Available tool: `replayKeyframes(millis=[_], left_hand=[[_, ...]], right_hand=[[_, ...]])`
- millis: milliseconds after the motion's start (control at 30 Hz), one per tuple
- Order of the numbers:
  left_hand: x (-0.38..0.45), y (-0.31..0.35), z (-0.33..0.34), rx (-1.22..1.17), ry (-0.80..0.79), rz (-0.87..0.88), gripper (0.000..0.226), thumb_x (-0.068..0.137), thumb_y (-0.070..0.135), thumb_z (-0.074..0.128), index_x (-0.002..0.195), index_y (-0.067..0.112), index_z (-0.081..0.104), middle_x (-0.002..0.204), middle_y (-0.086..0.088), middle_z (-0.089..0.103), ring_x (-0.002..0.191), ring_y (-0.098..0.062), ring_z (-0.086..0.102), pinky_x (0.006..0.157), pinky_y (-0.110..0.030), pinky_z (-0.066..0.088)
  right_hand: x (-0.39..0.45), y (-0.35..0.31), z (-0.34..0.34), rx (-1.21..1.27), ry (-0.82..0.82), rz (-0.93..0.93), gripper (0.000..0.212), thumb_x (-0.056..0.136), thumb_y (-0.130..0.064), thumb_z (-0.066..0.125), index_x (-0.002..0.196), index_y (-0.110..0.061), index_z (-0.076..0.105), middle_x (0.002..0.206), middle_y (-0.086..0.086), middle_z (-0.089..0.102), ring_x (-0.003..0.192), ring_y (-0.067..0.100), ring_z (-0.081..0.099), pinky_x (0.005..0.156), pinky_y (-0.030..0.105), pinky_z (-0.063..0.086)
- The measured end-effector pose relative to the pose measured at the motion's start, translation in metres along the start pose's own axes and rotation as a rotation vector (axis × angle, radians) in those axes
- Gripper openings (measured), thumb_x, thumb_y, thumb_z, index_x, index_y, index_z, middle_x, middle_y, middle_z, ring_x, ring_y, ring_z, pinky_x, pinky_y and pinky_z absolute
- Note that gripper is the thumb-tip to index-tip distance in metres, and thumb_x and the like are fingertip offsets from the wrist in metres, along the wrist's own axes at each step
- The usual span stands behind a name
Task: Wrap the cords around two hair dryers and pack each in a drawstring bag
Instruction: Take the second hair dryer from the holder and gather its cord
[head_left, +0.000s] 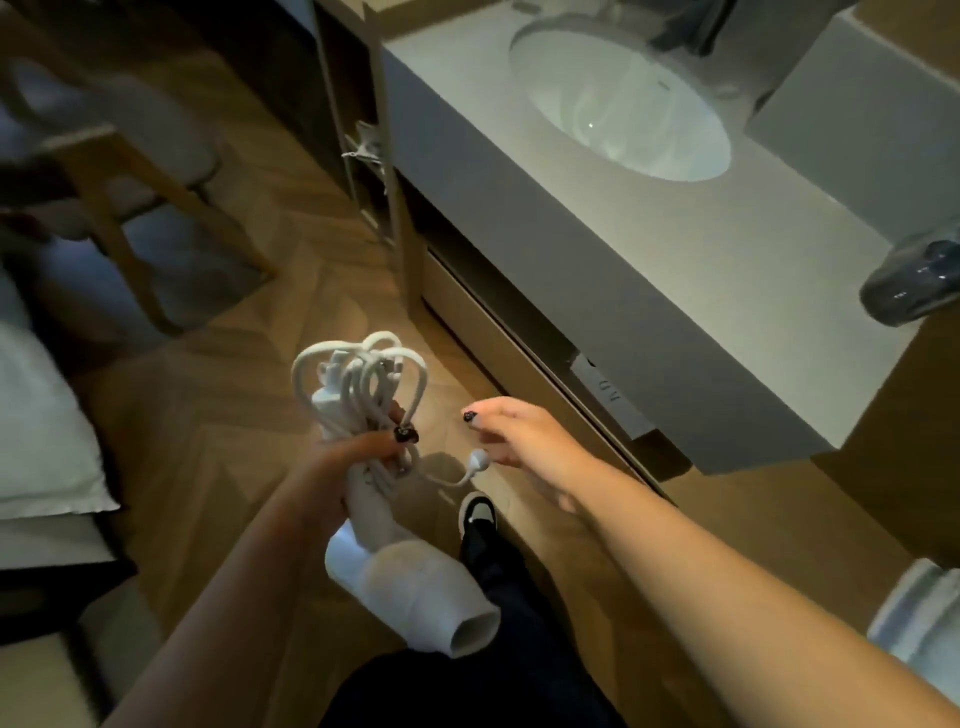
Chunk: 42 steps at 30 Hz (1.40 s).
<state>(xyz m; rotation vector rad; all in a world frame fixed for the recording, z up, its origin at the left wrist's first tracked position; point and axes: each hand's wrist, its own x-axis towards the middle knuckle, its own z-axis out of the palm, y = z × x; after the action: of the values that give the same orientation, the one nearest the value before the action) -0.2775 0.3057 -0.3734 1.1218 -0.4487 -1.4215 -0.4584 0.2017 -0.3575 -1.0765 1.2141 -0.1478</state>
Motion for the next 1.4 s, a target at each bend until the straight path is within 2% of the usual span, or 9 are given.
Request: replayKeyframes(millis=[133,267,367,433,533,700,967,1167,1400], left_hand=[[0.032,0.023,-0.012,-0.006,0.019,0.092,0.046,0.050,0.016,0.085,0.089,0.007,0.062,0.080,-0.009,0.063,0.073,-0.019,0.065,0.060,-0.028,0.055],[0.063,0.050,-0.010,-0.007,0.095,0.102,0.031,0.059,0.000,0.069,0.088,0.004,0.058,0.077,-0.008,0.063,0.069,-0.017,0.065,0.057,-0.027,0.055],[0.082,0.065,-0.009,0.013,0.130,0.115,0.027,0.062,-0.003,0.065,0.087,0.005,0.059,0.076,-0.008,0.063,0.069,-0.017,0.064,0.059,-0.028,0.055],[0.095,0.073,-0.012,0.006,0.158,0.125,0.036,0.055,0.002,0.072,0.088,0.005,0.059,0.076,-0.007,0.064,0.070,-0.018,0.064,0.060,-0.030,0.056],[0.113,0.085,-0.017,-0.013,0.224,0.145,0.041,0.052,0.006,0.073,0.090,0.008,0.058,0.077,-0.005,0.063,0.073,-0.018,0.064,0.061,-0.031,0.056],[0.145,0.106,-0.034,-0.061,0.452,0.164,0.033,0.054,0.013,0.075,0.085,0.014,0.068,0.079,-0.006,0.066,0.072,-0.019,0.064,0.064,-0.033,0.054],[0.217,0.156,-0.085,-0.433,0.839,0.053,0.008,0.081,0.010,0.068,0.081,0.017,0.066,0.064,0.001,0.064,0.061,-0.013,0.059,0.061,-0.030,0.046],[0.275,0.223,-0.151,-0.442,0.891,-0.090,0.010,0.074,0.022,0.075,0.079,0.021,0.066,0.075,-0.002,0.063,0.066,-0.017,0.061,0.066,-0.032,0.051],[0.331,0.295,-0.194,-0.452,0.915,-0.146,0.018,0.074,0.026,0.076,0.089,0.020,0.068,0.084,-0.003,0.064,0.077,-0.019,0.062,0.066,-0.035,0.051]], right_hand=[[0.042,-0.012,0.021,-0.062,0.086,0.184,0.013,0.090,-0.025,0.063,0.095,-0.013,0.058,0.090,0.004,0.056,0.091,0.017,0.059,0.088,0.031,0.049],[0.094,-0.041,0.033,0.232,0.054,0.330,0.034,0.088,-0.009,0.066,0.119,0.001,0.057,0.106,0.014,0.058,0.107,0.027,0.061,0.098,0.040,0.051],[0.126,-0.071,0.032,0.382,0.028,0.389,0.023,0.089,0.003,0.061,0.111,0.002,0.058,0.117,0.019,0.056,0.110,0.032,0.060,0.087,0.036,0.055],[0.137,-0.092,0.029,0.413,-0.016,0.412,0.017,0.091,0.003,0.056,0.108,0.002,0.057,0.107,0.019,0.057,0.093,0.026,0.060,0.074,0.031,0.054],[0.152,-0.118,0.023,0.461,-0.045,0.397,0.007,0.094,0.001,0.052,0.091,0.001,0.057,0.082,0.013,0.056,0.070,0.014,0.052,0.063,0.023,0.045],[0.180,-0.151,0.016,0.598,0.012,0.277,0.013,0.095,-0.009,0.055,0.085,-0.005,0.061,0.071,0.006,0.060,0.071,0.016,0.060,0.068,0.026,0.045],[0.234,-0.208,0.042,0.550,-0.008,0.058,0.007,0.095,-0.004,0.052,0.098,-0.007,0.058,0.081,0.012,0.069,0.080,0.023,0.070,0.075,0.035,0.054],[0.282,-0.261,0.082,0.465,0.006,0.019,0.013,0.092,-0.001,0.056,0.103,-0.006,0.061,0.106,0.018,0.070,0.105,0.030,0.066,0.100,0.048,0.049],[0.329,-0.321,0.139,0.624,0.020,-0.029,0.011,0.092,-0.008,0.059,0.103,-0.009,0.059,0.107,0.016,0.066,0.099,0.025,0.063,0.095,0.048,0.051]])
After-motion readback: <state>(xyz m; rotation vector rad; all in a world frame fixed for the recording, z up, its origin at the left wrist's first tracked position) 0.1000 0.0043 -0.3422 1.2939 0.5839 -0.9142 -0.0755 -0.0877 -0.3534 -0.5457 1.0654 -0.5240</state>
